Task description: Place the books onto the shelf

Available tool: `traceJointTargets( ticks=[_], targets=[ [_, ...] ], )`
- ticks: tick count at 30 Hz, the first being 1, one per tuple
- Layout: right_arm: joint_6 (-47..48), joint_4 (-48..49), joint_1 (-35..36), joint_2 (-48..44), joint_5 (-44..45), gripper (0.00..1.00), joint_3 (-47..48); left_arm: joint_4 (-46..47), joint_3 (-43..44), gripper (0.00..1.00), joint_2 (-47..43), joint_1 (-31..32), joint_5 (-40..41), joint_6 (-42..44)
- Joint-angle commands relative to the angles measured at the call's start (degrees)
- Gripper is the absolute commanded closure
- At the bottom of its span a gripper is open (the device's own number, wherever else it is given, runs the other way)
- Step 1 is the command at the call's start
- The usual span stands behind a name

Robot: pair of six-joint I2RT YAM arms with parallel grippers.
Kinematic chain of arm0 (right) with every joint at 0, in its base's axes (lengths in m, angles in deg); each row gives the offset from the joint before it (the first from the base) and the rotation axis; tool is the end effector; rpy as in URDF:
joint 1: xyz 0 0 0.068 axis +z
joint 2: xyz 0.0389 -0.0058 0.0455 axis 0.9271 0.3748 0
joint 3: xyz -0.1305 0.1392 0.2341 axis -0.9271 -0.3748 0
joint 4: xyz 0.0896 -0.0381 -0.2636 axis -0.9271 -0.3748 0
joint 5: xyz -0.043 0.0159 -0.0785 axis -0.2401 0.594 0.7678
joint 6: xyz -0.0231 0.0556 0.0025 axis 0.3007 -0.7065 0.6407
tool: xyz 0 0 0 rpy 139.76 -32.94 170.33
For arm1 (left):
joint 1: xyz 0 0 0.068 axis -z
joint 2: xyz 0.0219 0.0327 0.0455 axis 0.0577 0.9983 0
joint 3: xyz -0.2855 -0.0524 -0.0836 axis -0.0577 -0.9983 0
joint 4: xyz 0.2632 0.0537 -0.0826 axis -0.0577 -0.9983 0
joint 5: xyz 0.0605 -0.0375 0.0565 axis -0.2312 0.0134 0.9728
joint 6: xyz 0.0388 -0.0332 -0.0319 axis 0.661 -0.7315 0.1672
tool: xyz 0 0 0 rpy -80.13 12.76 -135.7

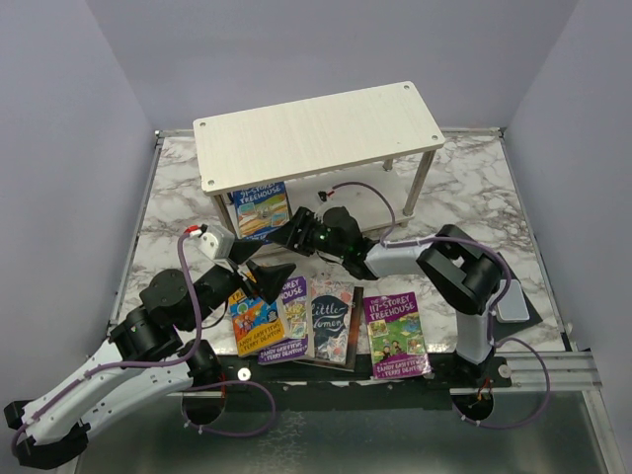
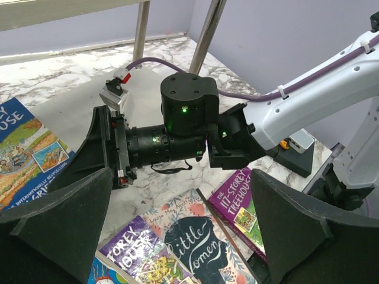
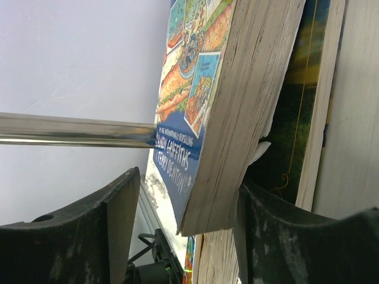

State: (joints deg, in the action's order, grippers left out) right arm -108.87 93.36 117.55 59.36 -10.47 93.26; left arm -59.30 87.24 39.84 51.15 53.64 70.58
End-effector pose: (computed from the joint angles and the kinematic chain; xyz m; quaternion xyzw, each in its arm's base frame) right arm 0.2861 0.3473 0.1792 0.0410 0.7799 0.5539 0.2885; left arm 0.0668 -0.0805 0.3683 0.1720 0.6765 -0.3618 0.6180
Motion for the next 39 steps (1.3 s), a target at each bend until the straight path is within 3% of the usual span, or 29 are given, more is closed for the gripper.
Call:
traceJointTargets(
  ticks=[1, 11, 21, 31, 39],
  targets=[
    [3.8, -6.7, 0.6, -3.5, 3.8, 0.35, 0.7, 1.0, -0.9, 0.01, -0.3, -0.5, -1.5, -0.2],
    [10.0, -20.6, 0.6, -9.7, 15.8, 0.31, 1.7, 1.1, -0.8, 0.01, -0.7, -0.7, -2.0, -0.3],
    [14.3, -23.7, 0.6, -11.9, 21.8, 0.31, 3.6, 1.2, -1.0, 0.01, -0.5, -0.9, -2.4, -0.3],
    [17.3, -26.0, 0.5, -6.3, 24.6, 0.53, 11.1, 1.2, -1.1, 0.01, -0.3, -0.9, -2.5, -0.1],
    [18.0, -27.6, 0.5, -1.5, 26.4, 0.6, 14.6, 1.2, -1.0, 0.01, -0.1, -1.0, -2.6, 0.0]
  ],
)
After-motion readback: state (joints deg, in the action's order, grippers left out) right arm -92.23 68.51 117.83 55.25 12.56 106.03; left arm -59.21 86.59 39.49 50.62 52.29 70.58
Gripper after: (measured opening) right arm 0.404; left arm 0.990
